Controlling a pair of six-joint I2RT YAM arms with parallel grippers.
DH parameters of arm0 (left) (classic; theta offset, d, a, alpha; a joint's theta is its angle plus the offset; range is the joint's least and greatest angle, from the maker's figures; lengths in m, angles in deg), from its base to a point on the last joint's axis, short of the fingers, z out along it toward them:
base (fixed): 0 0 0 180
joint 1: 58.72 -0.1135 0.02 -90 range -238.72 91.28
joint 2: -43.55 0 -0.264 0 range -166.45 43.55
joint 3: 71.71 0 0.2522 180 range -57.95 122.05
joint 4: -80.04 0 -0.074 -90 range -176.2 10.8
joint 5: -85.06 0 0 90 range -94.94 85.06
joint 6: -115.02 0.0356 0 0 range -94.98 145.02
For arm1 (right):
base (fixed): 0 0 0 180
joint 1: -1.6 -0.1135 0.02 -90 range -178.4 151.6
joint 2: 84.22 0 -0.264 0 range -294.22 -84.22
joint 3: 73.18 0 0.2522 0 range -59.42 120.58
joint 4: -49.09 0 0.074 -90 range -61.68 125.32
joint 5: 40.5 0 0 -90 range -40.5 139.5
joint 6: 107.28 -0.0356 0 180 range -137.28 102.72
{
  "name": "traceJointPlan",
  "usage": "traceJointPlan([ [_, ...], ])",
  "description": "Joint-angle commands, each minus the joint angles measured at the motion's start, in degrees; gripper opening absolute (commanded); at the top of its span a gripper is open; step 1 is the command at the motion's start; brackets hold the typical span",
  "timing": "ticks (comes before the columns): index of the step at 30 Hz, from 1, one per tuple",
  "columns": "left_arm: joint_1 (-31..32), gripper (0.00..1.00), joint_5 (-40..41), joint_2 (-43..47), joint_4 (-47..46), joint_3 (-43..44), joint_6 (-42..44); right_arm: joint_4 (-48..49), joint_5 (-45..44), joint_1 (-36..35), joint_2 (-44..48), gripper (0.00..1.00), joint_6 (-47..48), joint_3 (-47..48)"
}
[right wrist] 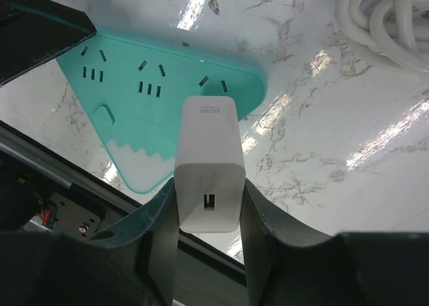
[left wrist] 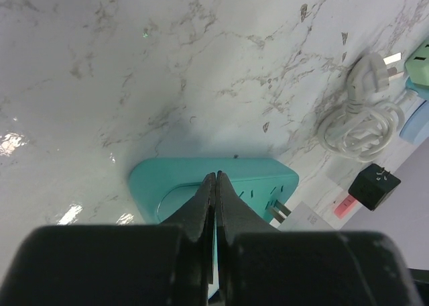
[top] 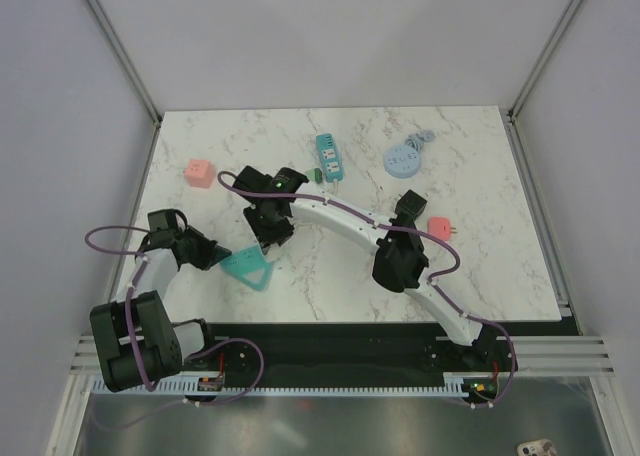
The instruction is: Insert the plug
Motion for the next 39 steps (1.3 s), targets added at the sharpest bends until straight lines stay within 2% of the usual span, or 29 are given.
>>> traceJointPlan([
  [1, -0.14, 0.02, 1.15, 0.48, 0.07, -2.29, -0.68, -0.83, -0.06, -0.37, -1.99, 0.0, 1.06, 2.14],
  [14, 1.09, 0.02, -2.8, 0.84, -2.31, -5.02, -2.27, 1.56, 0.99, -0.37, -3.74, 0.0, 2.65, 1.26],
  [27, 3.72, 0.02, -2.37, 1.36, -3.45, -5.19, -3.41, 2.26, -0.85, -0.37, -5.94, 0.0, 5.19, 3.28],
  [32, 4.34, 0.02, -2.81, 1.36, -4.15, -5.46, -3.85, 3.75, -0.42, -0.46, -6.21, 0.17, 6.42, 3.9],
  [39, 4.52, 0.02, -2.98, 1.19, -4.86, -5.11, -3.59, 7.7, 0.29, -0.37, -4.36, 0.24, 7.04, 2.58],
])
